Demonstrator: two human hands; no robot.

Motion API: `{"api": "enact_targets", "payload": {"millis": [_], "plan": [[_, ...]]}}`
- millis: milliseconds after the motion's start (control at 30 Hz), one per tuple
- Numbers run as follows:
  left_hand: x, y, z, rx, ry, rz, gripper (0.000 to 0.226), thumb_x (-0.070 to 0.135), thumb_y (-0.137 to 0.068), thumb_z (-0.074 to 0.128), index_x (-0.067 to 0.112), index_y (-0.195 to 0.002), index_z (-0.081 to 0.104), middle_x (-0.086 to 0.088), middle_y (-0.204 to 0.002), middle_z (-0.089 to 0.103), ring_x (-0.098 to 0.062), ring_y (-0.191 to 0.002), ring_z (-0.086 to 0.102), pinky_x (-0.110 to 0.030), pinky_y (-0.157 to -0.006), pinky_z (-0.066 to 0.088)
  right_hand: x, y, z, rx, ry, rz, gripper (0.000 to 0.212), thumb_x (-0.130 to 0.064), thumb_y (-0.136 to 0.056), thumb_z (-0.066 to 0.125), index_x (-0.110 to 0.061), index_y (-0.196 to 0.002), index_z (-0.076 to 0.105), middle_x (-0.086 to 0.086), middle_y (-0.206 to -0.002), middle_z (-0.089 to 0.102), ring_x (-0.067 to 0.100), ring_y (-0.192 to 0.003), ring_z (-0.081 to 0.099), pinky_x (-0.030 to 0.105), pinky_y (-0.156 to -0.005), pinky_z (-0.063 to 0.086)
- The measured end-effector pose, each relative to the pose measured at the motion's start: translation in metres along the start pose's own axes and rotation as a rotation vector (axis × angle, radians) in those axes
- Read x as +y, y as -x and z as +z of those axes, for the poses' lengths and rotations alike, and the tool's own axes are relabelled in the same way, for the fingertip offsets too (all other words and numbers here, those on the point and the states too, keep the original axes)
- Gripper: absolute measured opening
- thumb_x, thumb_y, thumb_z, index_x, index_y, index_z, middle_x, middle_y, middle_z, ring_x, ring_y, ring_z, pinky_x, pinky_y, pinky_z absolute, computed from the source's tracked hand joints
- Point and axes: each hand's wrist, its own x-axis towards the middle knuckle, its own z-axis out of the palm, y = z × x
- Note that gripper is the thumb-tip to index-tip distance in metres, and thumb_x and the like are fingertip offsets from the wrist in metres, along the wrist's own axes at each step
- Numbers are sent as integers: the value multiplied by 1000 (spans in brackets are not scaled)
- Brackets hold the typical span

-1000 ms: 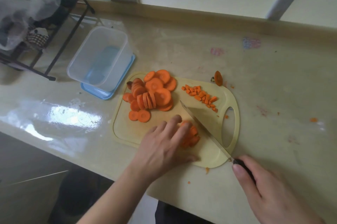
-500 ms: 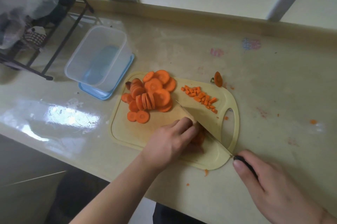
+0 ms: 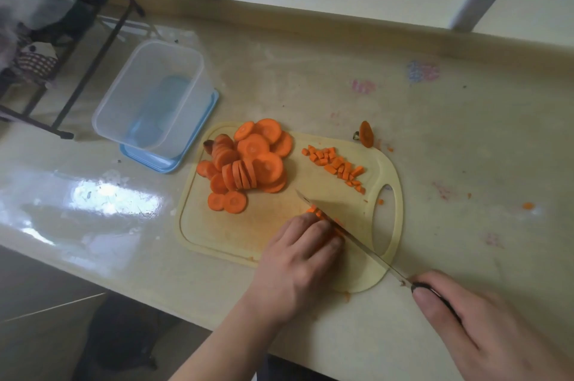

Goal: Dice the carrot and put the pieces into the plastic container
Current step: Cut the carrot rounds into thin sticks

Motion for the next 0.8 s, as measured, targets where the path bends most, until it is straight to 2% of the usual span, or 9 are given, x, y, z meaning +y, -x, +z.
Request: {"api": "enact_targets", "payload": {"millis": [67,200,267,333,433,533,700,800], "plan": [[-4,1,2,-9,16,-12,18,5,-91,76,3,-109,75,-15,-116,68,-36,-113,62,-43,-92,51,4,3,0,8,49,14,76,-91,-60,-11,-49,-99,40,-8,-70,59,7,-63,58,19,-60,46],[-6,0,1,-19,92,-45,22,2,-88,78,5,-110,75,-12,-117,68,-34,-116,61,-42,-92,51,4,5,1,-3,178,0,78,-83,-59,-24,-44,-95,33,-12,-85,58,5,-68,58,17,-59,46],[-6,-2,0,-7,121,-58,23,1,-87,79,5,-109,75,-11,-118,68,-32,-117,60,-40,-94,51,4,0,1,-16,184,-11,76,-81,-61,-25,-41,-92,32,-5,-79,58,7,-67,57,19,-58,44],[-6,-3,1,3,135,-69,22,3,-86,80,5,-108,76,-10,-116,68,-31,-117,60,-40,-94,51,3,-9,4,-65,178,-11,72,-79,-65,-22,-39,-92,32,0,-75,58,9,-68,58,21,-60,46],[-7,-4,2,2,141,-93,23,5,-87,80,7,-110,76,-10,-115,69,-32,-116,61,-40,-94,51,-4,-24,13,-99,171,-73,69,-74,-71,-18,-36,-96,35,-2,-74,60,14,-71,59,31,-66,50],[-5,-6,2,24,142,-88,17,6,-89,78,6,-107,76,-11,-111,68,-33,-110,62,-40,-93,51,-6,-31,15,-39,145,-124,67,-72,-79,-7,-29,-92,42,-1,-63,55,16,-61,55,34,-59,45],[-3,-5,1,73,131,-63,11,9,-90,77,2,-99,75,-12,-103,68,-34,-101,63,-41,-92,52,0,-29,3,11,55,-115,47,-70,-87,13,-34,-82,42,-1,-63,53,12,-53,50,28,-55,39],[-3,-1,0,84,126,-38,12,7,-88,78,1,-98,76,-12,-104,68,-32,-104,61,-39,-91,50,-3,-21,1,-17,76,-117,47,-72,-85,12,-36,-85,43,-3,-65,54,12,-55,51,25,-55,39]]}}
